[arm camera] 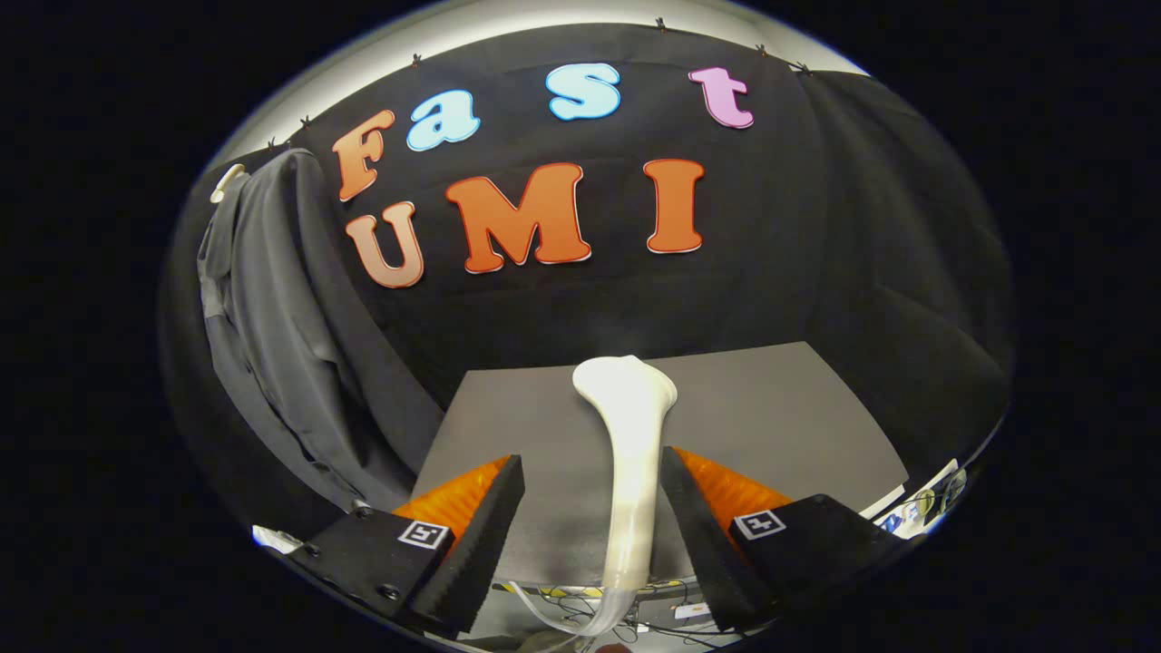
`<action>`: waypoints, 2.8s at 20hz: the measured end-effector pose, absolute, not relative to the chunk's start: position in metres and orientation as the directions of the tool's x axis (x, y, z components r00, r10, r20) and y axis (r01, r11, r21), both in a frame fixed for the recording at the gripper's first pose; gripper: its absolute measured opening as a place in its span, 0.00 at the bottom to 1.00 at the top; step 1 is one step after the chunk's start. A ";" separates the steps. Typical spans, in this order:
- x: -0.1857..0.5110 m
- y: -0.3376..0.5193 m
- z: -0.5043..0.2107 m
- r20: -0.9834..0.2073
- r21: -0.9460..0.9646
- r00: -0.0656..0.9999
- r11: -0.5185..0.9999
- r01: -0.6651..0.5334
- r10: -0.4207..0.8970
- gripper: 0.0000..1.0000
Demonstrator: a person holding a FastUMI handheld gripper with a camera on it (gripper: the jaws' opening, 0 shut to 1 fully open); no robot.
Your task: Iron the clothes twice with a garment steamer, once on the left side and once on the right side.
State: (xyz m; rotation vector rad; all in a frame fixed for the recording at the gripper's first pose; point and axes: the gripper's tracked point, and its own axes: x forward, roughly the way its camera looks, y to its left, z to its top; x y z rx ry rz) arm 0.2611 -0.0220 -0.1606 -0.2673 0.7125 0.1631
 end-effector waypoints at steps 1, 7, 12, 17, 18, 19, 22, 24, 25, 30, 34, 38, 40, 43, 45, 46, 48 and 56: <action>0.270 -0.026 -0.169 -0.680 -0.189 0.732 0.954 -0.232 0.043 0.98; 0.302 -0.053 -0.213 -0.766 -0.196 0.643 0.960 -0.199 -0.023 0.98; 0.312 -0.066 -0.234 -0.805 -0.188 0.591 0.965 -0.182 -0.045 0.97; 0.319 -0.069 -0.237 -0.814 -0.173 0.580 0.966 -0.193 -0.031 0.79; 0.319 -0.066 -0.237 -0.818 -0.164 0.575 0.966 -0.200 -0.019 0.75; 0.316 -0.064 -0.239 -0.825 -0.151 0.565 0.967 -0.203 -0.010 0.70; 0.317 -0.061 -0.236 -0.823 -0.146 0.568 0.968 -0.204 -0.004 0.57; 0.317 -0.055 -0.237 -0.820 -0.131 0.572 0.969 -0.211 0.013 0.52; 0.317 -0.053 -0.235 -0.812 -0.134 0.583 0.968 -0.214 0.017 0.49; 0.320 -0.054 -0.222 -0.771 -0.149 0.637 0.971 -0.185 0.004 0.46; 0.316 -0.054 -0.193 -0.707 -0.156 0.707 0.980 -0.126 -0.022 0.45; 0.289 -0.036 -0.154 -0.655 -0.101 0.756 0.991 -0.084 -0.002 0.45; 0.270 -0.017 -0.141 -0.634 -0.067 0.773 0.994 -0.082 0.021 0.45; 0.246 0.006 -0.125 -0.595 -0.059 0.803 0.995 -0.077 0.027 0.45; 0.225 0.025 -0.118 -0.579 -0.054 0.815 0.995 -0.081 0.035 0.45; 0.216 0.040 -0.115 -0.574 -0.044 0.818 0.996 -0.083 0.043 0.45; 0.199 0.063 -0.109 -0.554 -0.024 0.831 0.997 -0.079 0.052 0.45; 0.141 0.162 -0.086 -0.416 0.006 0.906 0.996 -0.088 0.083 0.45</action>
